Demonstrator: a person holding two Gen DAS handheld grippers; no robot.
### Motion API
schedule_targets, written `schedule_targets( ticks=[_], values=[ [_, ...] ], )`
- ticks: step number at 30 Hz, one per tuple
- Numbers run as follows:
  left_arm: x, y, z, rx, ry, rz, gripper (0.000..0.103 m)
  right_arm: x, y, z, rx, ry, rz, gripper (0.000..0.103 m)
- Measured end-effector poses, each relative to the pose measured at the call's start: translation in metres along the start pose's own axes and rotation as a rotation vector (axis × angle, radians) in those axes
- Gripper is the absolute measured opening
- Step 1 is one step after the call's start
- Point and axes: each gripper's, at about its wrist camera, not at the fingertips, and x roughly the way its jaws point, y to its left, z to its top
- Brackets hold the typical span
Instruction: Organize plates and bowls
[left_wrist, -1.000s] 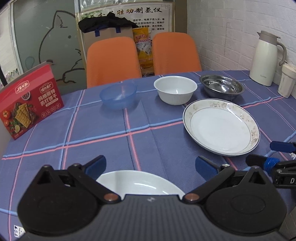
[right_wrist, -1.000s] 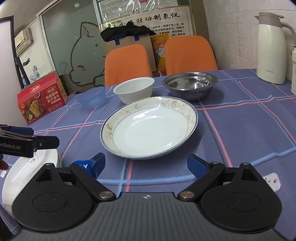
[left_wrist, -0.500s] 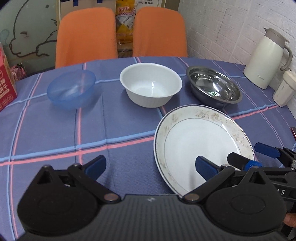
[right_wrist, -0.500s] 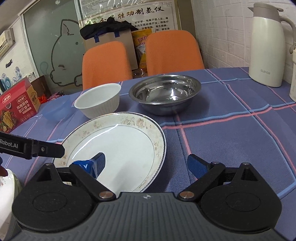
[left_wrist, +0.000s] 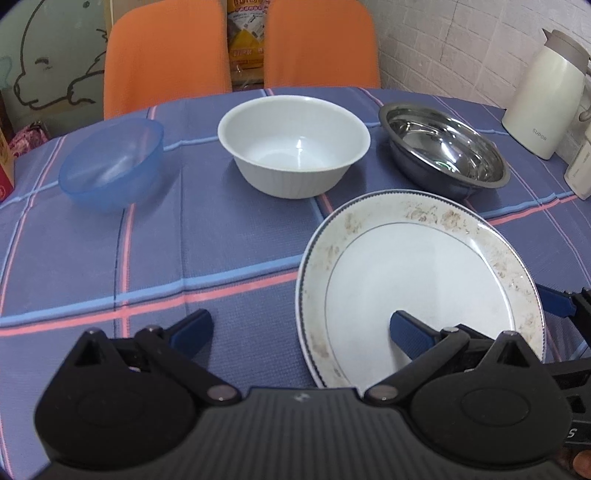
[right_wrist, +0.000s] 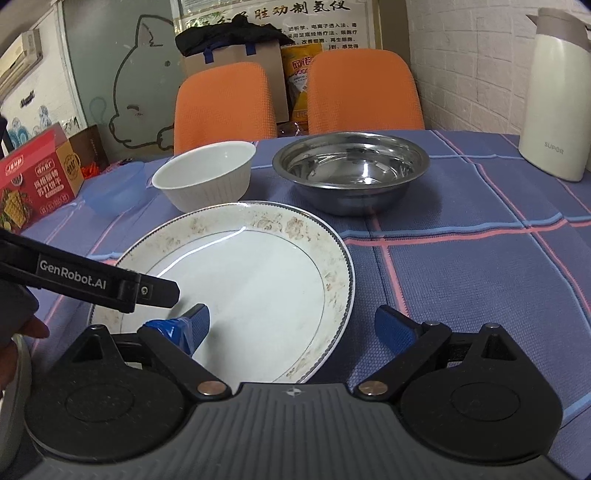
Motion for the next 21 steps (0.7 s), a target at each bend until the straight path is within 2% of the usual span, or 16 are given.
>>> schedule_targets(
  ticks=[2, 11, 13, 15, 17, 18, 19, 21],
  values=[
    [0.001, -0.002, -0.001, 0.01, -0.007, 0.009, 0.102, 0.002, 0.005, -0.001, -0.038, -0.005, -0.019, 0.085],
    [0.003, -0.007, -0.002, 0.012, -0.036, 0.018, 0.102, 0.004, 0.01, -0.002, -0.033, -0.019, -0.021, 0.087],
    [0.004, -0.012, -0.001, 0.03, -0.034, 0.006, 0.101, 0.007, 0.021, -0.002, -0.065, -0.019, 0.02, 0.088],
    [0.004, -0.016, -0.001, 0.045, -0.035, -0.013, 0.099, 0.009, 0.027, -0.001, -0.058, -0.021, 0.011, 0.088],
    [0.001, -0.025, -0.002, 0.084, -0.029, -0.059, 0.092, 0.01, 0.032, 0.0, -0.063, -0.016, 0.019, 0.088],
    [-0.001, -0.03, -0.003, 0.095, -0.027, -0.051, 0.092, 0.01, 0.035, 0.002, -0.058, -0.008, 0.014, 0.088],
    [-0.002, -0.03, -0.002, 0.087, -0.02, -0.052, 0.092, 0.009, 0.036, 0.003, -0.045, -0.002, 0.001, 0.088],
    [-0.002, -0.021, -0.001, 0.048, -0.017, -0.087, 0.091, 0.006, 0.03, 0.003, -0.017, -0.017, 0.036, 0.087]
  ],
)
